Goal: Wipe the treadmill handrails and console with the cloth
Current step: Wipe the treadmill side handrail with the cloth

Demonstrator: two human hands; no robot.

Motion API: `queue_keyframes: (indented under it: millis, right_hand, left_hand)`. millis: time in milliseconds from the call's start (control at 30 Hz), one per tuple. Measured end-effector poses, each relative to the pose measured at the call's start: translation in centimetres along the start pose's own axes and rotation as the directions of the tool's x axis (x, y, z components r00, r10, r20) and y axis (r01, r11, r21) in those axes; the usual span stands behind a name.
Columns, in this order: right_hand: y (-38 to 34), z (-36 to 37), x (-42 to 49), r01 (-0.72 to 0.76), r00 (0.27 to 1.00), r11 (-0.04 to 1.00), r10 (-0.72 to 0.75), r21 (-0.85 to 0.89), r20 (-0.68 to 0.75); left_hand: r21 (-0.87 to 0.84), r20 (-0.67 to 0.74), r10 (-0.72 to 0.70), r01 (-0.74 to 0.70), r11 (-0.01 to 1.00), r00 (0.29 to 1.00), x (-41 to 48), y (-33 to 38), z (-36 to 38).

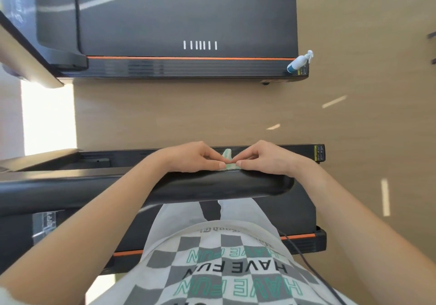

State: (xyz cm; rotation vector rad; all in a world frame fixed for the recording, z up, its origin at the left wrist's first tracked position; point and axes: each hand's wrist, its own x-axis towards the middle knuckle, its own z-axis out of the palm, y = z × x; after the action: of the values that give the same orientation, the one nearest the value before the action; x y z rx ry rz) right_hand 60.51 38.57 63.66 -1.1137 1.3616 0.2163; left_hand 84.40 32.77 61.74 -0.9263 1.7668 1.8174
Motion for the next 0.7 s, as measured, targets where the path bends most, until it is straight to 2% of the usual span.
queue_keyframes:
  millis: [300, 700]
  right_hand:
    - [-6.0, 2.9, 3.3, 0.110, 0.978, 0.994, -0.109, 0.006, 0.177]
    - [-11.7, 6.7, 6.9, 0.191, 0.952, 0.980, -0.199, 0.060, 0.233]
  left_hand:
    - [-0.006, -0.067, -0.049, 0.048, 0.999, 0.997, -6.5, -4.2, -2.0]
    - [0.020, -0.161, -0.056, 0.060, 0.998, 0.985, -12.5, -10.7, -3.5]
